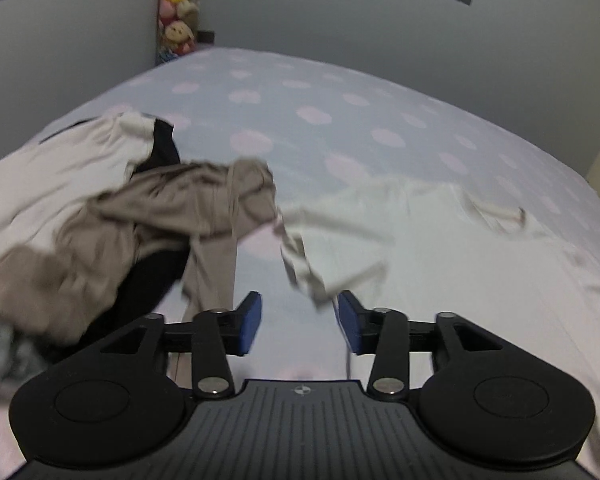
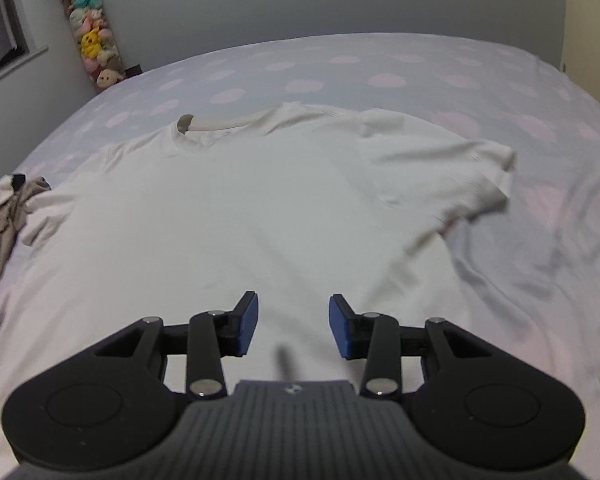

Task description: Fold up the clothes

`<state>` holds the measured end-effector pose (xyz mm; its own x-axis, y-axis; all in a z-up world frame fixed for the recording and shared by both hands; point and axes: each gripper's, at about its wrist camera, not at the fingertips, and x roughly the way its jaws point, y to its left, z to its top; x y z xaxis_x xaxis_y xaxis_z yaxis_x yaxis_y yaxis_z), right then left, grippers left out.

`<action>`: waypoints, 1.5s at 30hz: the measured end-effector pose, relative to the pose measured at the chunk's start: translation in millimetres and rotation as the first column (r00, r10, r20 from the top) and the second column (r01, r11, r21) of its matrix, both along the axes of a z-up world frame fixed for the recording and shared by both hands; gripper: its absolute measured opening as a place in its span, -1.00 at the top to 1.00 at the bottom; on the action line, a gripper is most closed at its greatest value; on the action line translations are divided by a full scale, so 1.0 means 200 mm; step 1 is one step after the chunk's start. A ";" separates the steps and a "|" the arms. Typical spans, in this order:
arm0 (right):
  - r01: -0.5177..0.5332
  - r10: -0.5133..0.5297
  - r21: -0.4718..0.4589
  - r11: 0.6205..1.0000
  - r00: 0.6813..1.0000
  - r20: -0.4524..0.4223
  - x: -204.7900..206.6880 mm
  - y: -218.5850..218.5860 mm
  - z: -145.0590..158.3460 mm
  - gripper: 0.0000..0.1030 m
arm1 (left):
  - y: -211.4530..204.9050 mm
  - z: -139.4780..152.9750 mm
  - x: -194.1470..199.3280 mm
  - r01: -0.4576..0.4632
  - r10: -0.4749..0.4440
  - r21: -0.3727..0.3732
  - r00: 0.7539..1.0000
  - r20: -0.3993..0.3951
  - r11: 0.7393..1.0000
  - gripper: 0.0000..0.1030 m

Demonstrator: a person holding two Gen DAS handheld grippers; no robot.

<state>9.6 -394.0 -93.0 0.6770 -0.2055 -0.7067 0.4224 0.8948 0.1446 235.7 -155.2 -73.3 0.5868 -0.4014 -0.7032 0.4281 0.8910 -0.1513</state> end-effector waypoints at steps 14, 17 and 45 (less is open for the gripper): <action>0.054 -0.029 -0.160 0.986 0.988 0.151 0.23 0.02 -0.13 0.17 | -0.33 -0.26 0.50 -0.064 0.058 0.087 0.996 0.063 0.994 0.08; 0.051 -0.019 -0.214 0.976 0.988 0.152 0.24 0.04 -0.13 0.09 | -0.38 -0.29 0.54 -0.029 0.025 0.138 0.999 0.025 0.990 0.52; 0.029 0.002 -0.174 0.984 0.984 0.179 0.20 0.03 -0.11 0.08 | -1.07 -0.18 0.00 0.428 -0.429 0.182 0.902 -0.036 0.885 0.46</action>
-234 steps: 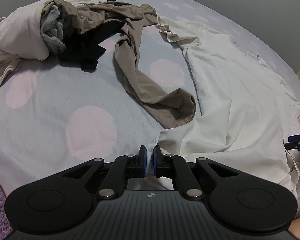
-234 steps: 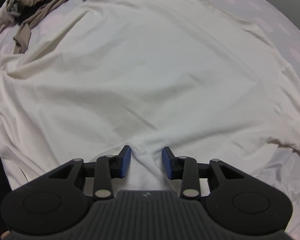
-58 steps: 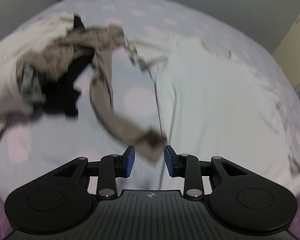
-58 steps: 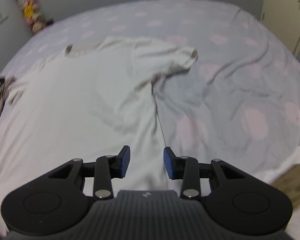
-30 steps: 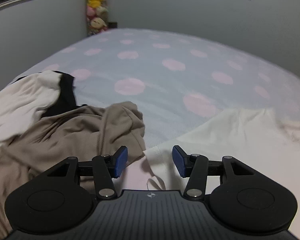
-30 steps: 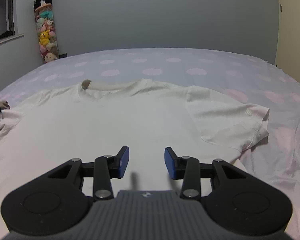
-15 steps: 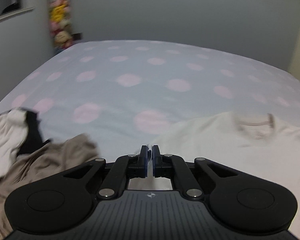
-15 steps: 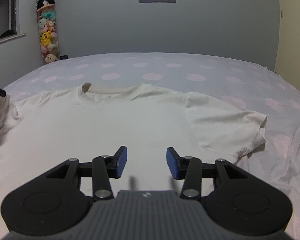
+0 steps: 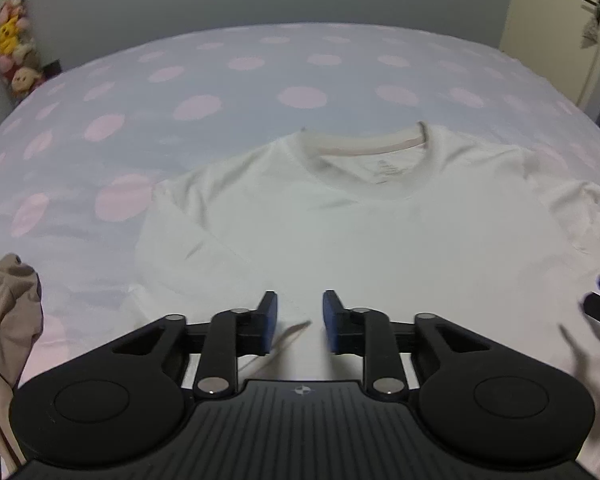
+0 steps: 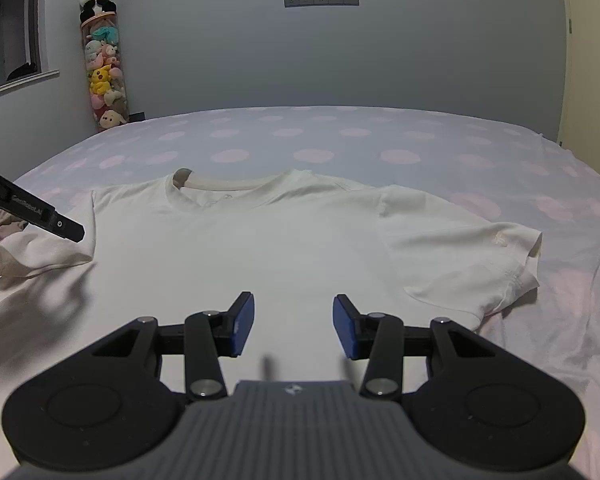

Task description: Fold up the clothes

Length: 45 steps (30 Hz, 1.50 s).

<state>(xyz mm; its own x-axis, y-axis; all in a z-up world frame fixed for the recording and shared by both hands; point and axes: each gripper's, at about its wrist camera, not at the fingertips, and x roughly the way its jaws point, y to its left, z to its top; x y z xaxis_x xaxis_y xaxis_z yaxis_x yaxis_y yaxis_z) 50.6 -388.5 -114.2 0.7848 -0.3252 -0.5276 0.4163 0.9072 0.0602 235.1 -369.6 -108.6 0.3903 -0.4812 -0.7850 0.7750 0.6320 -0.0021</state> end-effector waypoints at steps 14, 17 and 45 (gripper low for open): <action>0.001 -0.001 0.001 1.000 1.000 -0.004 0.00 0.02 0.02 0.08 | 0.51 0.10 0.13 -0.281 0.283 -0.035 0.956 0.077 0.959 0.40; -0.007 0.006 -0.005 1.000 1.000 -0.010 0.00 0.03 0.02 0.08 | 0.49 0.02 0.12 -0.265 0.265 -0.013 0.962 0.063 0.964 0.45; 0.364 -0.421 0.387 0.847 0.905 0.070 -0.27 -1.01 0.02 0.16 | 0.65 0.06 -0.12 -0.357 0.358 -0.034 0.933 0.036 0.934 0.56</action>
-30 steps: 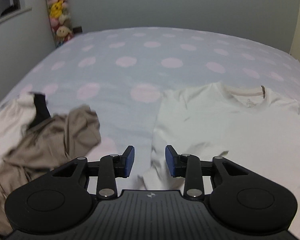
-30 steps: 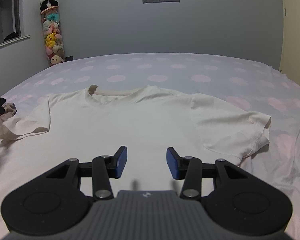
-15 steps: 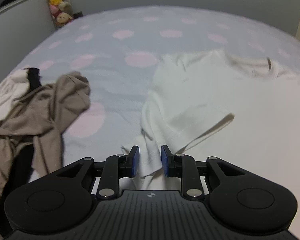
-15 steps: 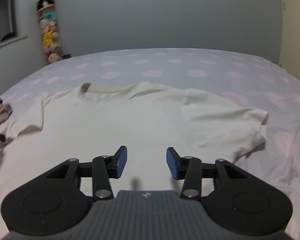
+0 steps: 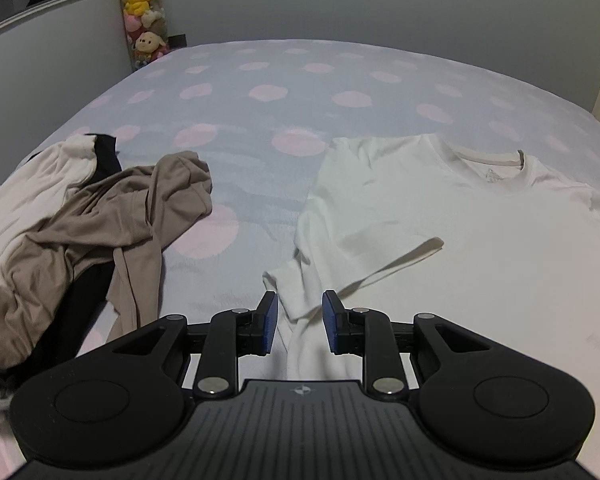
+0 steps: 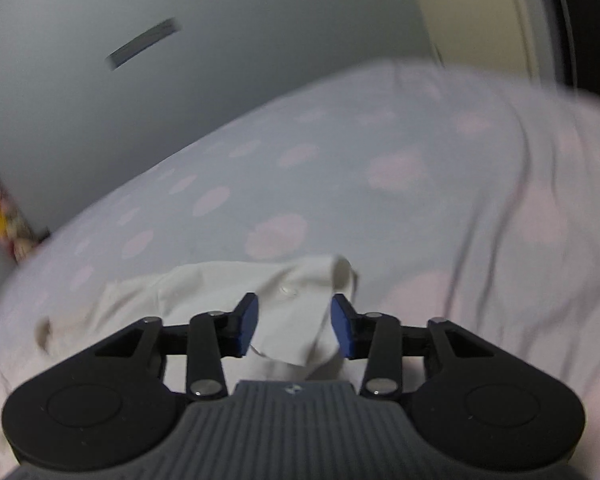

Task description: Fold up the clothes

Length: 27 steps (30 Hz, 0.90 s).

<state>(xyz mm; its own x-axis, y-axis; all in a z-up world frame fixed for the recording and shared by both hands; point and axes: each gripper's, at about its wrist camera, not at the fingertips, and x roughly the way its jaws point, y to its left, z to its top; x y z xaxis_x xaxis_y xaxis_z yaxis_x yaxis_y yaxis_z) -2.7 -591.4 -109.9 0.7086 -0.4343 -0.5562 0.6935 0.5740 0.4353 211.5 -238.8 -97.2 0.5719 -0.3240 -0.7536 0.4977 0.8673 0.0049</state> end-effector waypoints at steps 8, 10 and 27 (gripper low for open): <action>-0.098 0.097 -0.014 0.995 0.993 -0.063 0.13 0.10 -0.03 0.13 | -0.01 -0.01 -0.06 -0.041 0.034 -0.095 0.997 -0.072 0.995 0.56; -0.104 0.104 0.009 0.995 0.989 -0.103 0.14 0.10 -0.07 0.68 | -0.01 -0.01 -0.08 -0.035 0.028 -0.095 0.997 -0.070 0.995 0.56; 0.051 -0.051 0.087 0.995 0.999 0.004 -0.06 -0.03 0.00 0.17 | 0.17 0.01 -0.08 -0.141 0.132 -0.094 0.987 -0.094 0.986 0.56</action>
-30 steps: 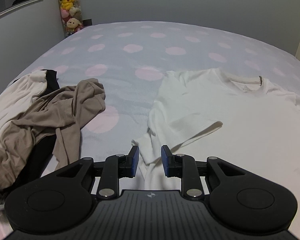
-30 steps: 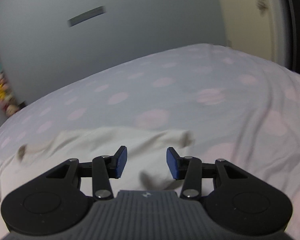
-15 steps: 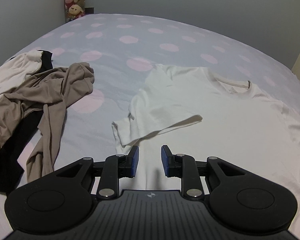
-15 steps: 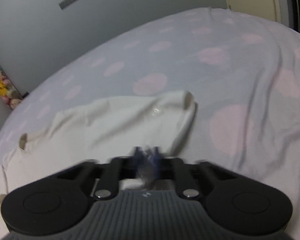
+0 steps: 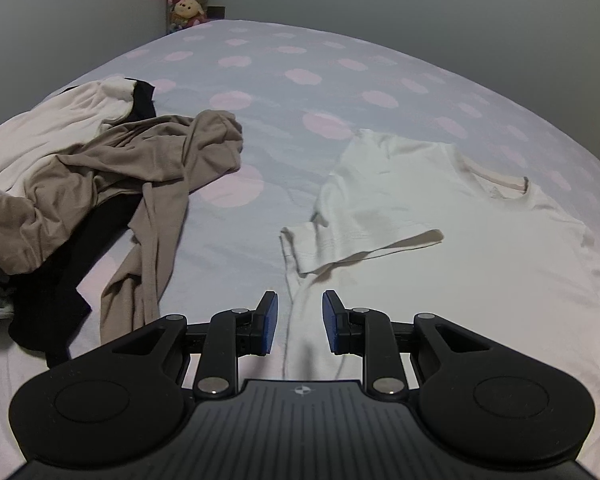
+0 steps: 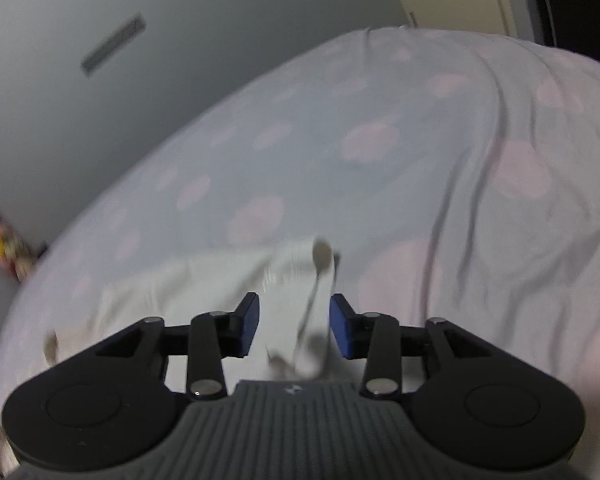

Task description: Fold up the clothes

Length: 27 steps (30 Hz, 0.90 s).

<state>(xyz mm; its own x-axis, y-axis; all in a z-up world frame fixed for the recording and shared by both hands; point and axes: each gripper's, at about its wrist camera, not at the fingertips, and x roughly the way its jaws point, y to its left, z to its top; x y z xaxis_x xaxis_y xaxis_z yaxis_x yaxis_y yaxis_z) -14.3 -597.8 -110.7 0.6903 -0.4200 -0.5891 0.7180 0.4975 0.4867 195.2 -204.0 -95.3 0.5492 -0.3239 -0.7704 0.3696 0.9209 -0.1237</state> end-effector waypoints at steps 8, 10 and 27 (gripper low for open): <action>0.030 -0.030 -0.014 0.999 0.999 -0.019 0.11 -0.21 -0.10 -0.04 | -0.06 -0.01 0.03 0.008 -0.008 0.034 1.000 0.000 0.999 0.52; 0.025 -0.025 -0.004 1.000 1.000 -0.001 0.12 -0.23 -0.14 0.08 | -0.08 -0.03 0.03 0.009 -0.008 0.046 1.000 -0.005 0.999 0.49; -0.276 0.304 -0.199 0.940 0.944 0.126 0.42 0.24 0.13 0.90 | -0.11 -0.07 0.00 0.016 -0.016 -0.008 0.999 -0.029 1.000 0.49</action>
